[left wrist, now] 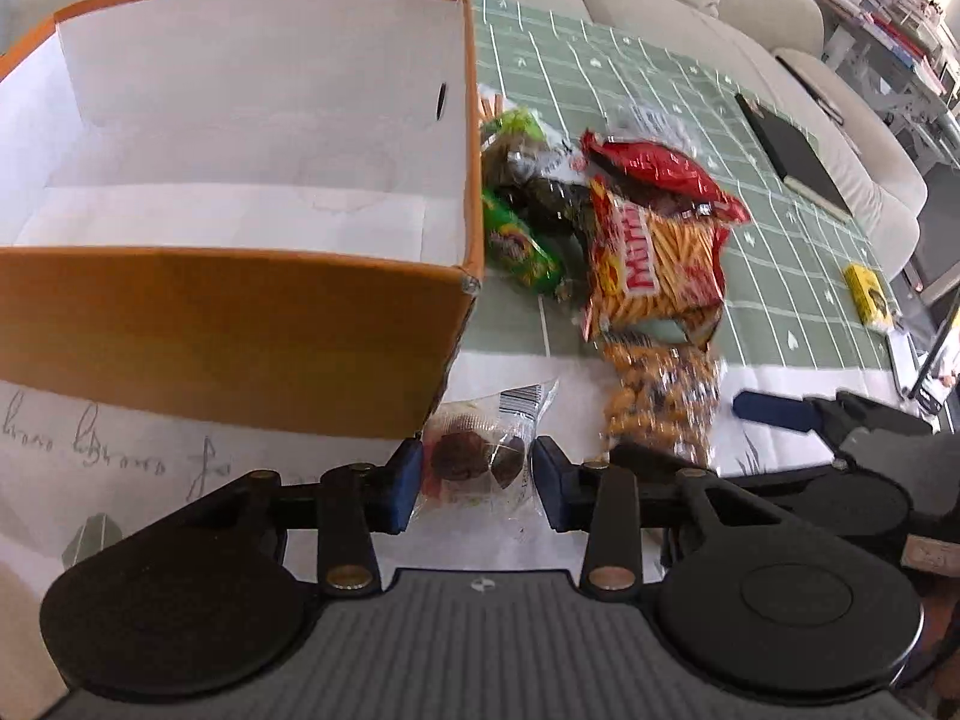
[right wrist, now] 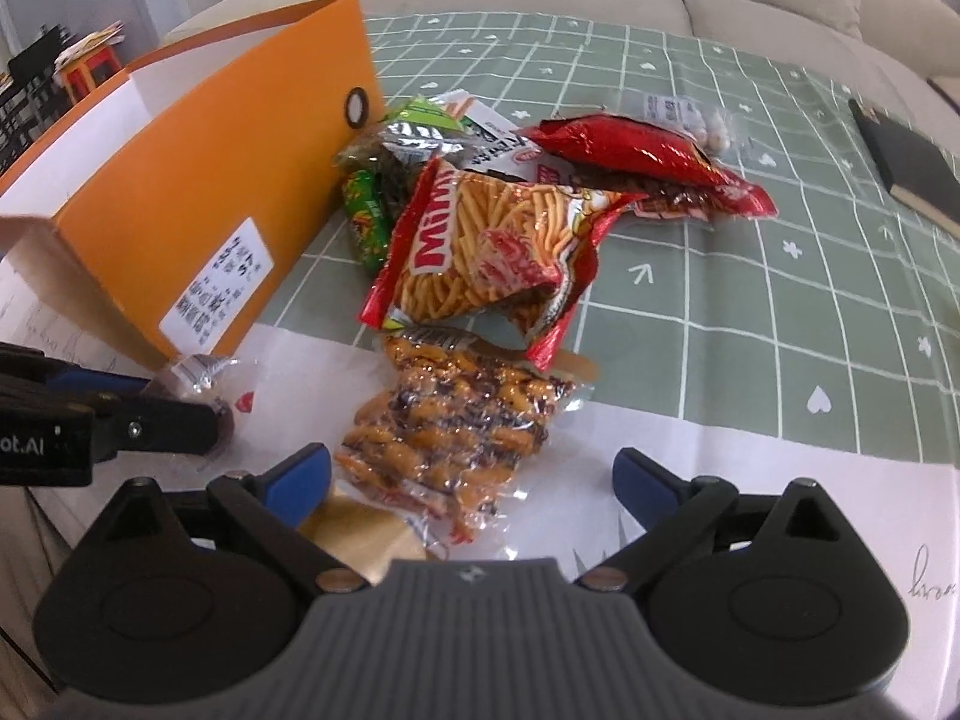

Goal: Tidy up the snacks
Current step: 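Close the left gripper on the cake packet while the right gripper grasps the clear peanut bag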

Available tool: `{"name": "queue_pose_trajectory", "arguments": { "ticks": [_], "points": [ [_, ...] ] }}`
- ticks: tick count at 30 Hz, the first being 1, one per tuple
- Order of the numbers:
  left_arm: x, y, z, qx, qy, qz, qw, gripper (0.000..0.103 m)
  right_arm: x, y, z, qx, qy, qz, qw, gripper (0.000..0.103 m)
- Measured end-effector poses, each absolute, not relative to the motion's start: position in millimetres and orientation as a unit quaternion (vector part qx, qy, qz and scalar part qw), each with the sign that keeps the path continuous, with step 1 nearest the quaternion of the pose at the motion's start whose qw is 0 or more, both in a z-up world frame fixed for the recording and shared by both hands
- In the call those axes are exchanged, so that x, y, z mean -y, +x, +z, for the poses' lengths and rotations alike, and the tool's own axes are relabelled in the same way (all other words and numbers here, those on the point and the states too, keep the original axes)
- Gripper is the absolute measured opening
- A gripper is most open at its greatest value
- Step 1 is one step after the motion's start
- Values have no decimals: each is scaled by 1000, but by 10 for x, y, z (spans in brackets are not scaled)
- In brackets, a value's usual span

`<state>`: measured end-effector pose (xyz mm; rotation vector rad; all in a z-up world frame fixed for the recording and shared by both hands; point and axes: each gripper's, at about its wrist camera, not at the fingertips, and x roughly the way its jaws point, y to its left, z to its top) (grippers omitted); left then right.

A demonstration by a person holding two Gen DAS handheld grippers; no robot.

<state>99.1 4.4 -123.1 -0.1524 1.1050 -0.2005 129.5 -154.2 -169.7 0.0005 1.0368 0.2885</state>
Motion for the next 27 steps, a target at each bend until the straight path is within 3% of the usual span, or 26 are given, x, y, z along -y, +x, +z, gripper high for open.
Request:
{"name": "queue_pose_trajectory", "arguments": {
  "ticks": [22,27],
  "points": [
    [-85,843,-1212,-512,-31,-94,854,44,1574,1225,-1698,-486,12,134,864,99],
    [-162,818,-1194,-507,-33,-83,857,44,1575,1362,-1682,-500,66,107,857,99]
  ]
}}
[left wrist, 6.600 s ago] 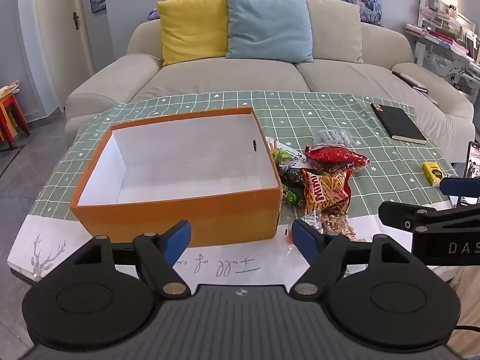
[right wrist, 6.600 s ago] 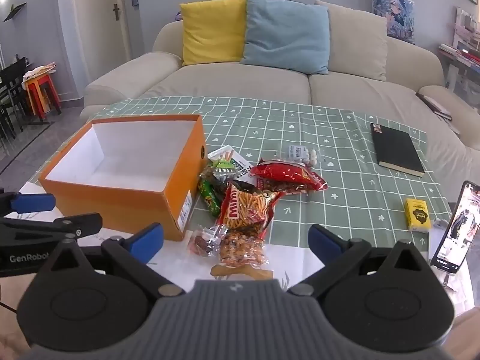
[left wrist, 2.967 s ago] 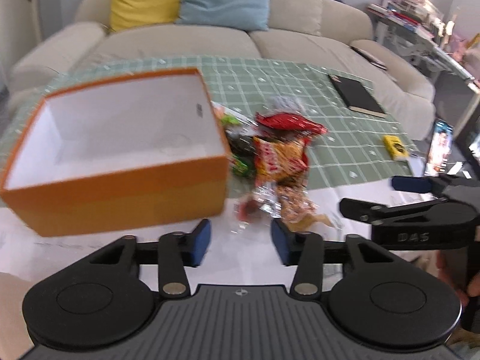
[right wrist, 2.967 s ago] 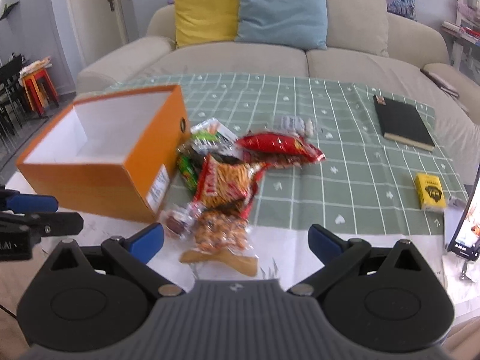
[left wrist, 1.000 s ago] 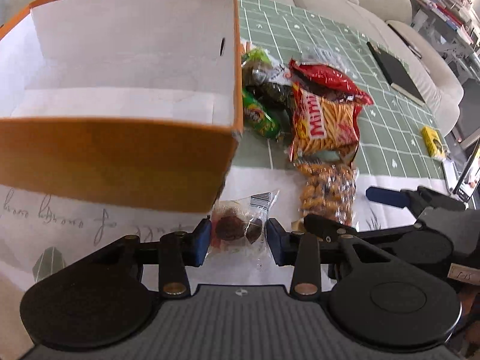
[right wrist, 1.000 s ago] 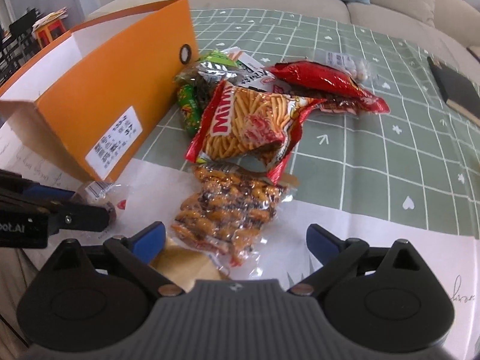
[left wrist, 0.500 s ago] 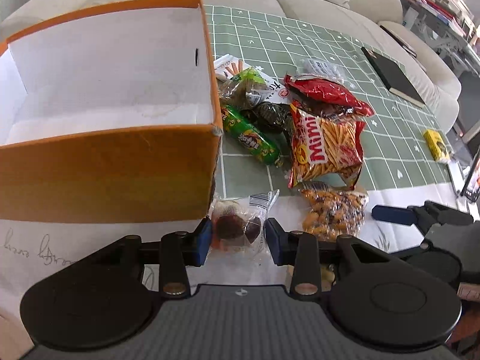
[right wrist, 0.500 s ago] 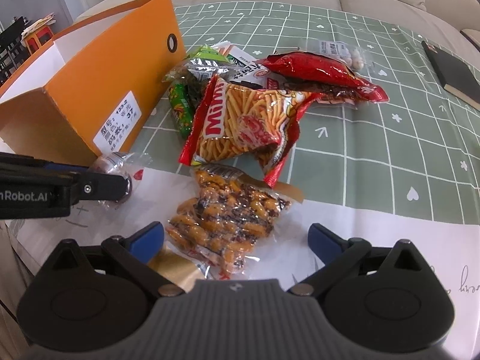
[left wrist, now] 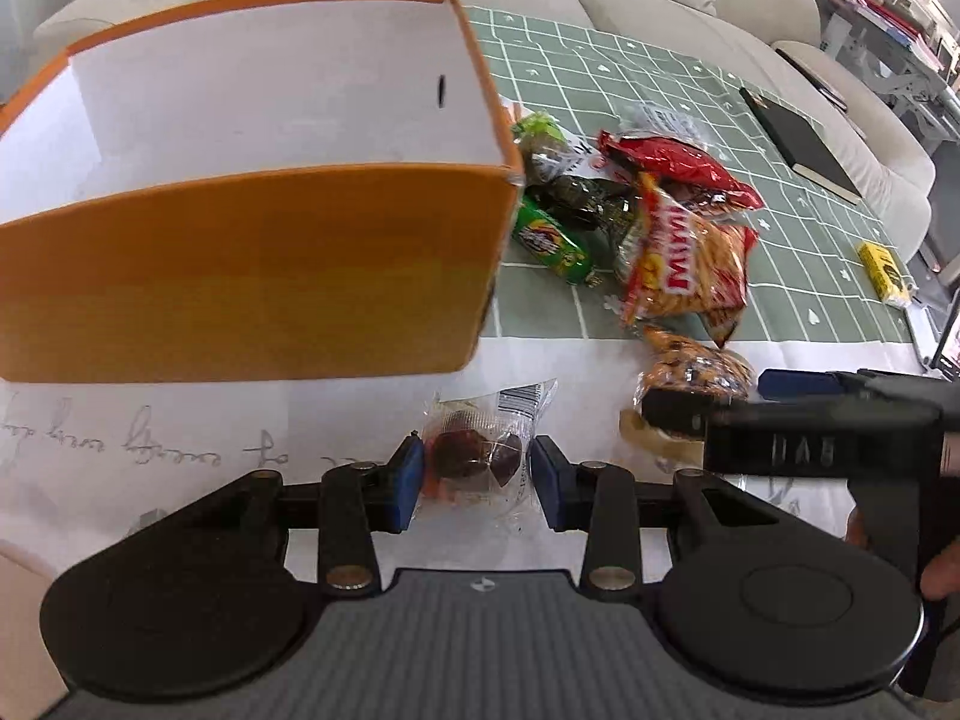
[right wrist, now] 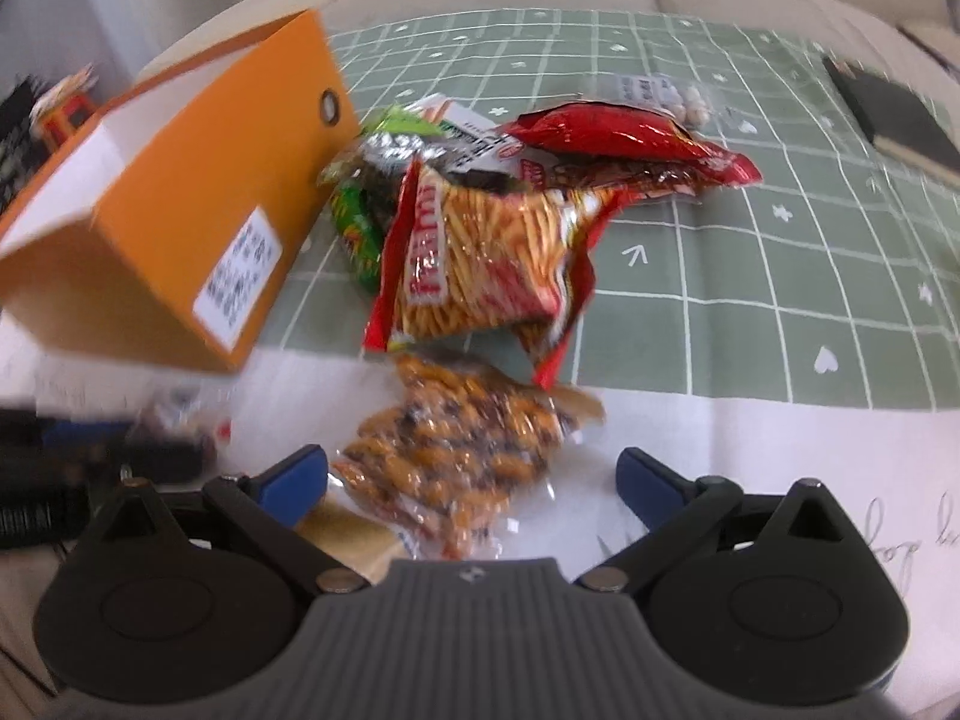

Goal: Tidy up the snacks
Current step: 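Close the left gripper on the cake packet while the right gripper grasps the clear peanut bag, then carry both packets over the orange box with the left and right grippers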

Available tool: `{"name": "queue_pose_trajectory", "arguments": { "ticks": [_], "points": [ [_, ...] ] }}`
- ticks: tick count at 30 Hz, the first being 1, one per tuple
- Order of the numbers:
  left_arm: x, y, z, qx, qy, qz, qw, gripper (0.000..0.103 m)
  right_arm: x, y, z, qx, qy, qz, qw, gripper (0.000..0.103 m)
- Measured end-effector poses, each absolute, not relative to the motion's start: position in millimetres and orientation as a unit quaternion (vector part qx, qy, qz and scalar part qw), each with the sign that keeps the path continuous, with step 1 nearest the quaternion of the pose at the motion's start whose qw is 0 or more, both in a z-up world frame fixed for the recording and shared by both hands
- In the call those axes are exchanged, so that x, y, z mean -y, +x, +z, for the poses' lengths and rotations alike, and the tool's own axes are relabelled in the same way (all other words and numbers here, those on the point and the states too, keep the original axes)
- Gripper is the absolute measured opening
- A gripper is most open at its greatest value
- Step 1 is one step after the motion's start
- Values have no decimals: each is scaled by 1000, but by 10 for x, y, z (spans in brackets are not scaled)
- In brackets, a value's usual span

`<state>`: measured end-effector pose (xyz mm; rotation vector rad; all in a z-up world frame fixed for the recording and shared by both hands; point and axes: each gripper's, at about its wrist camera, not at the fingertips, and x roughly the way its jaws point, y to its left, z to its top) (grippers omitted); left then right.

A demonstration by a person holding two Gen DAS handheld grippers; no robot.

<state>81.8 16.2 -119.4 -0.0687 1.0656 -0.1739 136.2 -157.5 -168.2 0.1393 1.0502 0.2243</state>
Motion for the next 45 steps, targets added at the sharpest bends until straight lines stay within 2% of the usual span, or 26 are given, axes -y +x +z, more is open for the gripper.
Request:
{"name": "queue_pose_trajectory", "arguments": {
  "ticks": [5,6,7,10,15,18,22,25,29,36,41,45],
  "points": [
    [-212,798,-1220,-508,-37,-75,857,44,1486,1406,-1689,-505,70,90,856,98],
    [-215,785,-1222,-507,-37,-75,858,44,1469,1404,-1678,-504,73,92,856,93],
    [-217,780,-1223,-506,-37,-75,858,44,1446,1394,-1663,-501,66,96,857,84],
    [-211,772,-1221,-507,-33,-74,858,44,1366,1342,-1615,-494,22,115,862,78],
    [-239,768,-1226,-507,-38,-71,858,44,1432,1240,-1548,-489,-23,118,864,77],
    [-250,761,-1226,-507,-41,-70,858,44,1516,1175,-1500,-487,-35,104,867,81],
    [-258,768,-1231,-506,-45,-72,858,44,1710,1138,-1439,-495,36,83,864,91],
    [-262,763,-1235,-504,-48,-72,859,44,1792,1183,-1443,-506,106,62,854,94],
    [-275,758,-1231,-505,-50,-68,859,44,1564,1293,-1510,-521,79,41,849,94],
    [-323,769,-1245,-501,-50,-53,863,48,1195,1210,-1680,-522,-23,39,852,87],
    [-327,822,-1332,-508,-46,-37,859,53,1192,1161,-1644,-513,-26,51,856,78],
    [-376,834,-1375,-502,-57,-34,862,50,1203,1124,-1636,-509,-31,63,858,75]
  ]
}}
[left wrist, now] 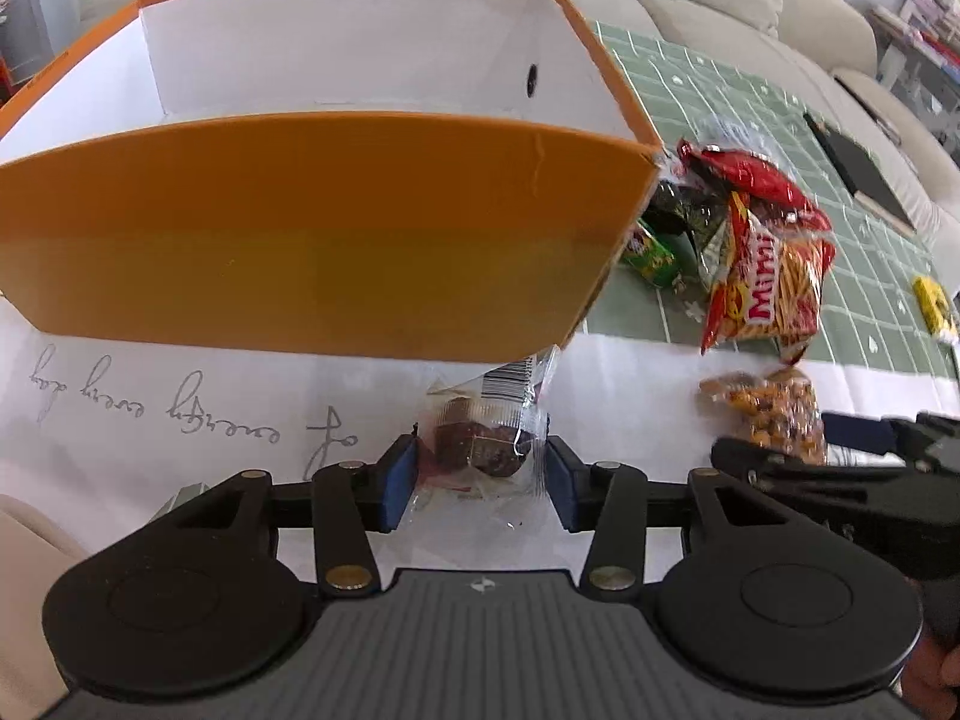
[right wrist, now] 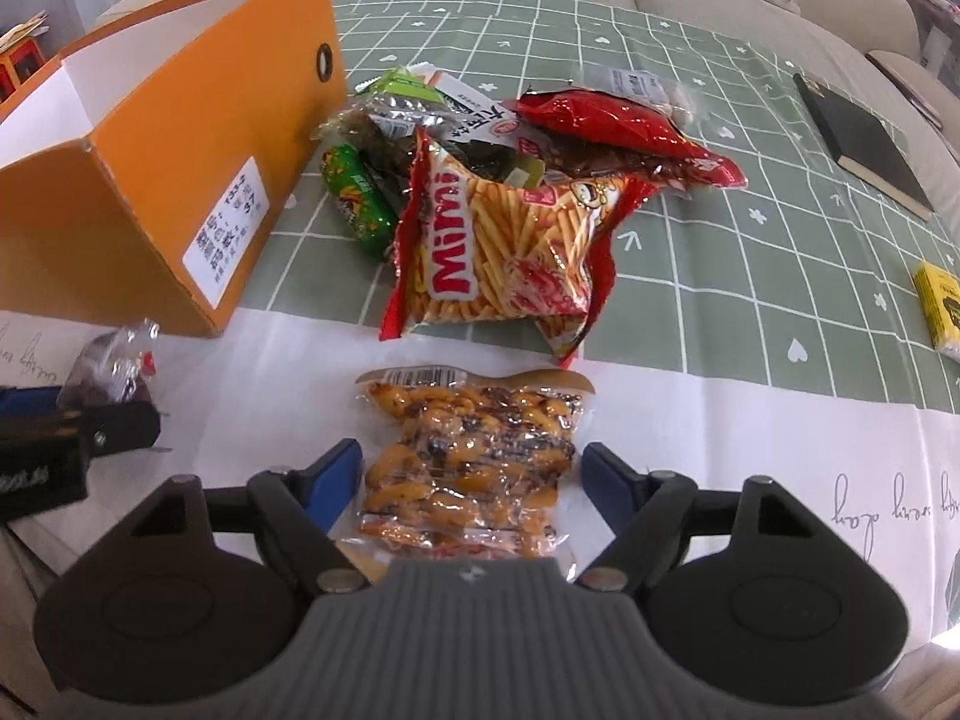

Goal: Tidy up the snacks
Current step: 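Carry both packets over the orange box with the left and right grippers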

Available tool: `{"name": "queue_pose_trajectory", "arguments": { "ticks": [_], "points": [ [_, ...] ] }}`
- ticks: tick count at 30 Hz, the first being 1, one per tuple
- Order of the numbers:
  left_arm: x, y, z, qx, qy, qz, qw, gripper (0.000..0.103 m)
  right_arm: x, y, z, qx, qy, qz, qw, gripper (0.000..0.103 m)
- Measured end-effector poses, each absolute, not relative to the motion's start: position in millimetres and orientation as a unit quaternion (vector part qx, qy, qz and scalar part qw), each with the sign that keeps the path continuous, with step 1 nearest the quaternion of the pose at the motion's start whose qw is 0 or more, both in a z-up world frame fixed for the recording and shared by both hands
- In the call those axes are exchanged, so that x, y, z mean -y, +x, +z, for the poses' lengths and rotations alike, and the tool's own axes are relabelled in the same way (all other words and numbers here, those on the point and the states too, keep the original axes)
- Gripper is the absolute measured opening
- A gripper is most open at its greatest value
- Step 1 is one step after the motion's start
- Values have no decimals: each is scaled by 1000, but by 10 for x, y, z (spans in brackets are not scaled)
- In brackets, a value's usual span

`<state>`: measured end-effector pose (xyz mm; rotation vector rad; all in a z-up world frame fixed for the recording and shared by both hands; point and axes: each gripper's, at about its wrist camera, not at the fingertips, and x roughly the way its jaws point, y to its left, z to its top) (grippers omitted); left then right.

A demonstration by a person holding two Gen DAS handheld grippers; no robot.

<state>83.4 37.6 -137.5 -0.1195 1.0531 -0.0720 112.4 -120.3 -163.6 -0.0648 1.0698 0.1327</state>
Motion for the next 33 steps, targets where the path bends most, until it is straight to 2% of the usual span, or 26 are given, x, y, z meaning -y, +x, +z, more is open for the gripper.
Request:
{"name": "queue_pose_trajectory", "arguments": {
  "ticks": [2,12,24,28,33],
  "points": [
    [-397,829,-1372,-498,-60,-34,864,46,1208,1116,-1628,-508,-32,69,858,74],
    [-436,643,-1067,-469,-69,-50,879,44,1342,993,-1347,-483,21,101,870,73],
    [-672,604,-169,-388,-105,-58,914,44,1137,1033,-451,-379,22,173,909,73],
    [-837,819,65,-388,-79,-25,918,44,846,1150,-171,-347,-13,225,910,73],
    [-1035,1213,156,-431,-63,-9,900,44,455,1473,-27,-344,-61,271,897,73]
  ]
}}
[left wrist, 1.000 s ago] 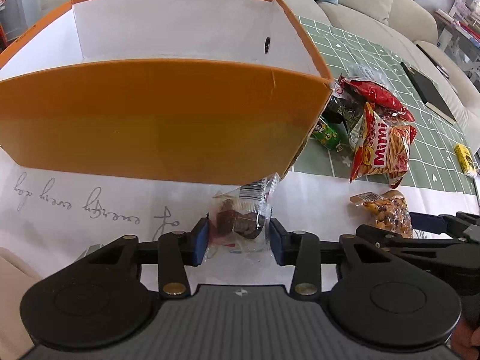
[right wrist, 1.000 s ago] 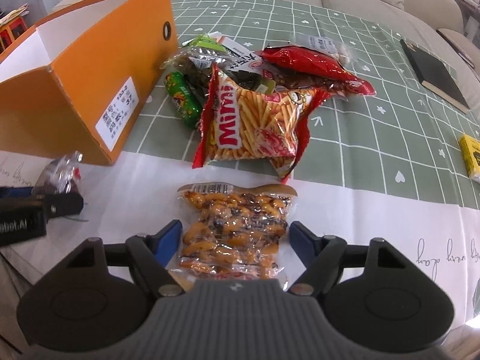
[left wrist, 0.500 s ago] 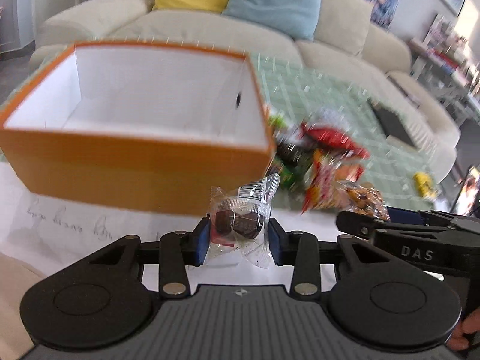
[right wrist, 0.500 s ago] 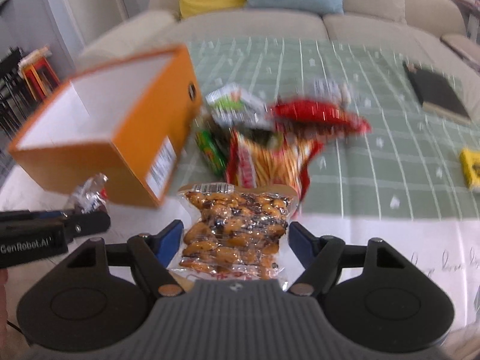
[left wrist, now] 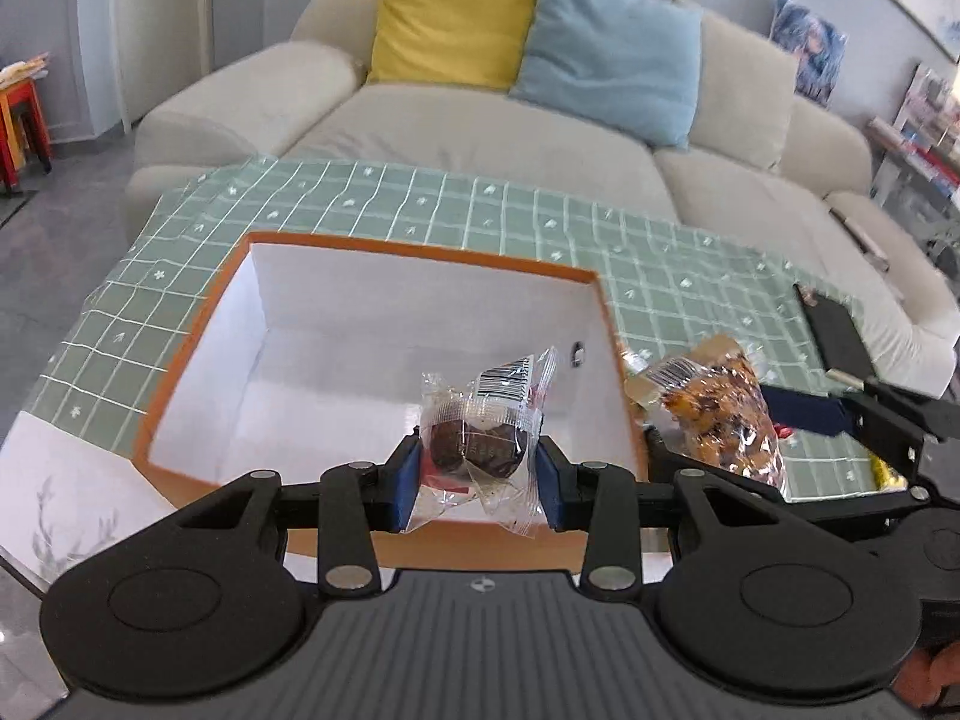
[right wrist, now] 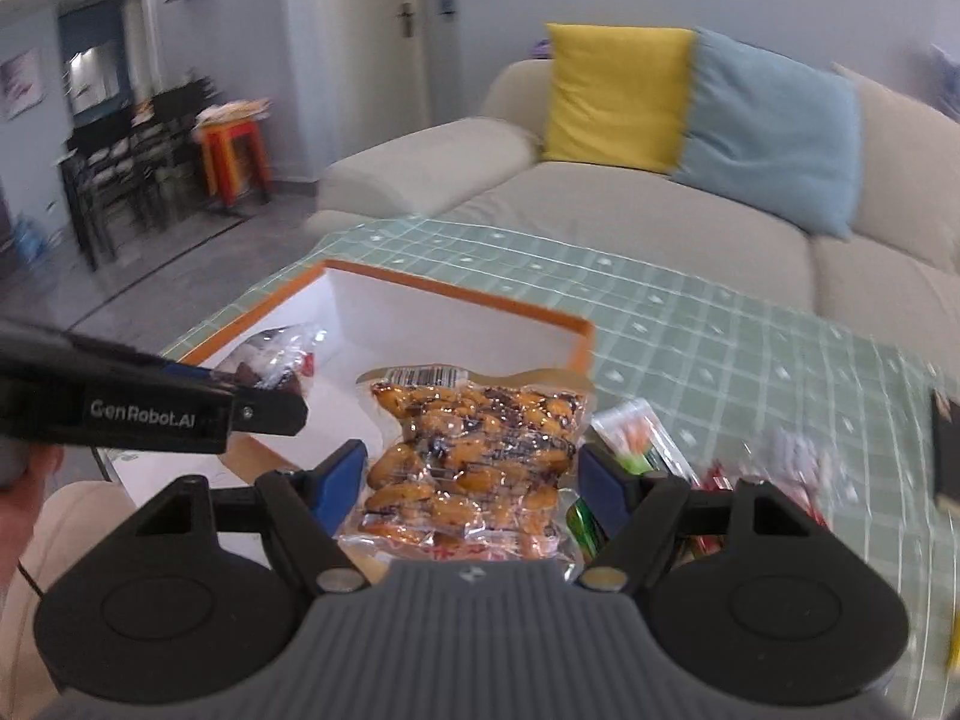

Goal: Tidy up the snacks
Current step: 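Carry both packets over the orange box with the left and right grippers, then open both grippers to drop the packets into the box, then lift away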

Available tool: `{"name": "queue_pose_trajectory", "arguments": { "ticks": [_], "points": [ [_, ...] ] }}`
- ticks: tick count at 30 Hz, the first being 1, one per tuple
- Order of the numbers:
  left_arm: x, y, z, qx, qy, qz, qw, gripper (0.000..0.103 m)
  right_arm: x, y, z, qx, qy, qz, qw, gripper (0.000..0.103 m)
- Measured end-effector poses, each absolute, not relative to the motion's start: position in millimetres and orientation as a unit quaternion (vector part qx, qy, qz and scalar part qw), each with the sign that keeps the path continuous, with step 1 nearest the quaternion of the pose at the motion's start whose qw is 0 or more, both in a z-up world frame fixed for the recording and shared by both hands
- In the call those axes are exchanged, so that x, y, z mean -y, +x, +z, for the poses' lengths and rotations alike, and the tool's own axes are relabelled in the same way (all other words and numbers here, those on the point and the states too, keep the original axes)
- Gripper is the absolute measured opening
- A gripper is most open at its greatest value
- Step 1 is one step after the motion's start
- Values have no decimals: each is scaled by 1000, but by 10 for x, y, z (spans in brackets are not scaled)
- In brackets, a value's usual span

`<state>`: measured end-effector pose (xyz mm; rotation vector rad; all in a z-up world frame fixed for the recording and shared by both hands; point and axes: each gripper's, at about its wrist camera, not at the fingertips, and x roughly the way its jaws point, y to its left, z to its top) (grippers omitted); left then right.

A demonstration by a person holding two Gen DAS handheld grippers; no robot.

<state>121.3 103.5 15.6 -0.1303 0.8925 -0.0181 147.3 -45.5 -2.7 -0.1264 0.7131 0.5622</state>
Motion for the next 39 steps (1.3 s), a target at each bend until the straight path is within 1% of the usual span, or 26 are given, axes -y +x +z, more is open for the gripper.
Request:
{"name": "queue_pose_trajectory", "arguments": {
  "ticks": [8,11,15,18,21,27,31,39],
  "points": [
    [-1338,1709,-25,-478,-47,35,876,44,-45,1998,-125,-367,-127,294,873,73],
    [-1402,1865,-168,-501,-43,42,863,44,-186,2199,-251,-391,-139,289,863,74],
    [-1378,1992,-397,-536,-11,43,843,44,-301,2371,-447,-427,-144,285,846,74],
    [-1374,2067,-550,-560,7,45,828,44,-403,2443,-607,-443,-158,286,835,74],
    [-1375,2088,-673,-581,5,42,813,45,-491,2472,-703,-453,-171,291,825,74],
    [-1363,2111,-813,-598,15,45,800,45,-576,2583,-899,-494,-174,285,803,74],
    [-1325,2152,-898,-609,35,53,791,45,-626,2596,-926,-496,-188,281,800,75],
    [-1329,2178,-950,-615,40,63,785,47,-711,2664,-994,-500,-194,274,798,77]
  ]
}}
